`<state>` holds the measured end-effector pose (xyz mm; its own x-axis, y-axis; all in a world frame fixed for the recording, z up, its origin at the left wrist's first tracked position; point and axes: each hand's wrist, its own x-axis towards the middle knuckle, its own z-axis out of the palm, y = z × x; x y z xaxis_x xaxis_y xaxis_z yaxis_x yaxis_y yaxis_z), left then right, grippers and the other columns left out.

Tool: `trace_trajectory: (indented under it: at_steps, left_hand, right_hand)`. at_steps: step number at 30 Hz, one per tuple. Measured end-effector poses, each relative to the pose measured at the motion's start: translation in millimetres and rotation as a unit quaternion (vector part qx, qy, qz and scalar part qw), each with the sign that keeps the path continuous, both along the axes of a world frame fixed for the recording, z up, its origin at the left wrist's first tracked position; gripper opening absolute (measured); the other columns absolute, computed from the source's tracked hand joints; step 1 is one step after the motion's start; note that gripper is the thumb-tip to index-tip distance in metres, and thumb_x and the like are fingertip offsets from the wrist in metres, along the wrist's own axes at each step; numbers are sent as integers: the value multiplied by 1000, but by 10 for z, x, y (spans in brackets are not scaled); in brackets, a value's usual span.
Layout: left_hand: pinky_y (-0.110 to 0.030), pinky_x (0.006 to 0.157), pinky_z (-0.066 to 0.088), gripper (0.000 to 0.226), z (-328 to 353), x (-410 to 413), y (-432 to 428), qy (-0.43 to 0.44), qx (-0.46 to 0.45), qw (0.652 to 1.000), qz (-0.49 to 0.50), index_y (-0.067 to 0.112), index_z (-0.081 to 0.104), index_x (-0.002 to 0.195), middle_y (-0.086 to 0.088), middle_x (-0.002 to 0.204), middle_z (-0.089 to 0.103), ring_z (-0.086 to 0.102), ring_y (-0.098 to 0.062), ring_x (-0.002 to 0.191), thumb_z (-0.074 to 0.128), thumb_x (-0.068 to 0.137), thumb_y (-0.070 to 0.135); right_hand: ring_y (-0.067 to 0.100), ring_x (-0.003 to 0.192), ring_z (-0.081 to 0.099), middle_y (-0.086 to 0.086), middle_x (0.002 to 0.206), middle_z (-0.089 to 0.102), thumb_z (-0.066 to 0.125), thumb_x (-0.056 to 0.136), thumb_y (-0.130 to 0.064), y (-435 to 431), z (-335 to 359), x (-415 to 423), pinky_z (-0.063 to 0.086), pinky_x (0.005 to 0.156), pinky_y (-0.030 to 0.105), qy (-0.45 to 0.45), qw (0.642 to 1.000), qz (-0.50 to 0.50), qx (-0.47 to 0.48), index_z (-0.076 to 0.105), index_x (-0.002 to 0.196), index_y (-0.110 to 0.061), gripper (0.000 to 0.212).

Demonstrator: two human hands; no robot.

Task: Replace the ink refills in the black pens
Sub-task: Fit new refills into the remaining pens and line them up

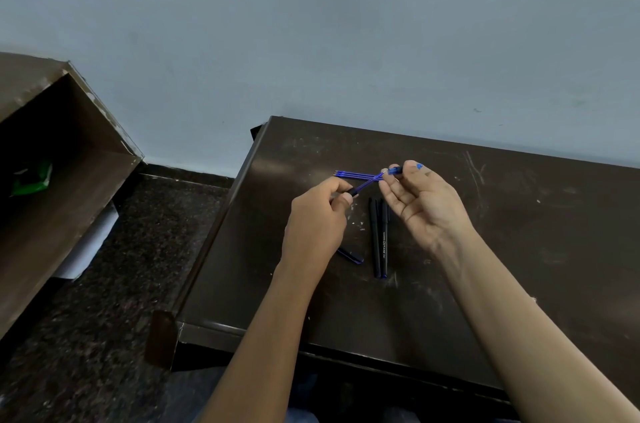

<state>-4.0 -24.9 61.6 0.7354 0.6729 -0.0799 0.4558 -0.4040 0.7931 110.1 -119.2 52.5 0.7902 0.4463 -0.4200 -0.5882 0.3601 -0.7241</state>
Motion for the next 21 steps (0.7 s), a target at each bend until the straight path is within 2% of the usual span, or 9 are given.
trace_trajectory:
  at_steps: [8, 13, 17, 21]
  left_hand:
    - [-16, 59, 36, 20, 3, -9, 8, 0, -1, 1000, 1, 21, 64, 109, 6, 89, 59, 53, -6, 77, 49, 96, 22]
    - [-15, 58, 36, 20, 9, -13, 11, 3, 3, 1000, -1, 22, 64, 109, 4, 95, 61, 54, -5, 80, 48, 97, 22]
    - [-15, 57, 34, 20, 15, -16, 14, 4, 0, 1000, -1, 22, 64, 109, 7, 90, 58, 51, -3, 72, 48, 97, 22]
    - [-13, 57, 34, 20, 19, -12, 15, 8, 3, 1000, 0, 21, 64, 109, 6, 93, 58, 52, -4, 76, 48, 97, 22]
  right_hand:
    - [16, 78, 71, 8, 87, 68, 57, 94, -11, 21, 2, -26, 59, 79, 32, -49, 998, 23, -21, 58, 91, -11, 3]
    - [16, 79, 72, 8, 88, 69, 57, 93, -11, 20, 7, -14, 59, 81, 33, -62, 997, 17, -31, 58, 93, -11, 1]
    - [15, 79, 72, 8, 86, 69, 57, 93, -10, 4, 4, 14, 59, 80, 33, -57, 998, 4, -26, 57, 94, -11, 1]
    - [15, 78, 71, 9, 89, 68, 57, 93, -11, 5, 3, 1, 59, 81, 33, -68, 997, 17, -32, 58, 96, -10, 3]
